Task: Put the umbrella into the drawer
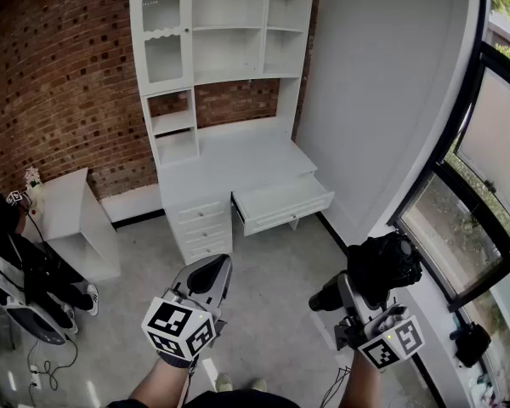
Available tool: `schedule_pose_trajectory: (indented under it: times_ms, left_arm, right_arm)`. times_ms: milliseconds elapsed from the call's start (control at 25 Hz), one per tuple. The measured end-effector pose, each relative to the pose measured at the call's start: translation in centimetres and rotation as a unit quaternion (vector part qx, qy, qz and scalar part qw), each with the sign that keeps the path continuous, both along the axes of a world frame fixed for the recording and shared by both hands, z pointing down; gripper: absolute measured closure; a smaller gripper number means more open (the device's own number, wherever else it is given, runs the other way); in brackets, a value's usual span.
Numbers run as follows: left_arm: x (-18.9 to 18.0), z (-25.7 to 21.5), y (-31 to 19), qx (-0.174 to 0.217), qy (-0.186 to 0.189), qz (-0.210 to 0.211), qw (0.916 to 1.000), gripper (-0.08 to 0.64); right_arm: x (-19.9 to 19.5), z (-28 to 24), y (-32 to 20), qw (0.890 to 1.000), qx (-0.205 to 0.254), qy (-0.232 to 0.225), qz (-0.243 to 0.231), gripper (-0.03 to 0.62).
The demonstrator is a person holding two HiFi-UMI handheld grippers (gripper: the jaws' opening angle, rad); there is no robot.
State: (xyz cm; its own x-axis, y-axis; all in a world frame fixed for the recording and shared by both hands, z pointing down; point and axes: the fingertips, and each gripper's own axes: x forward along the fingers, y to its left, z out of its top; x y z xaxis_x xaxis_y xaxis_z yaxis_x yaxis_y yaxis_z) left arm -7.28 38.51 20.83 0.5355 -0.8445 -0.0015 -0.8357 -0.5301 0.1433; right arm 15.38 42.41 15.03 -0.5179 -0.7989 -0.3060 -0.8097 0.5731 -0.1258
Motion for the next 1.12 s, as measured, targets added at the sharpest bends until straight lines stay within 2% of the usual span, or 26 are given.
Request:
schedule_pose_trajectory:
  times_ms: [600, 1120]
  left_arm:
    - [0.8, 0.5, 1.0, 0.000, 0.008, 0.006, 0.9999, 0.554]
    - [4.3, 0.5, 1.2, 0.002, -0.008, -0.007, 0.9999, 0.554]
  right_arm:
    - [-0.6, 0.8, 0.5, 1.000, -0.011, 0.012, -0.018, 0.347]
    - [3.1, 1.7, -0.2, 1.000, -0.019, 0.008, -0.023, 0.347]
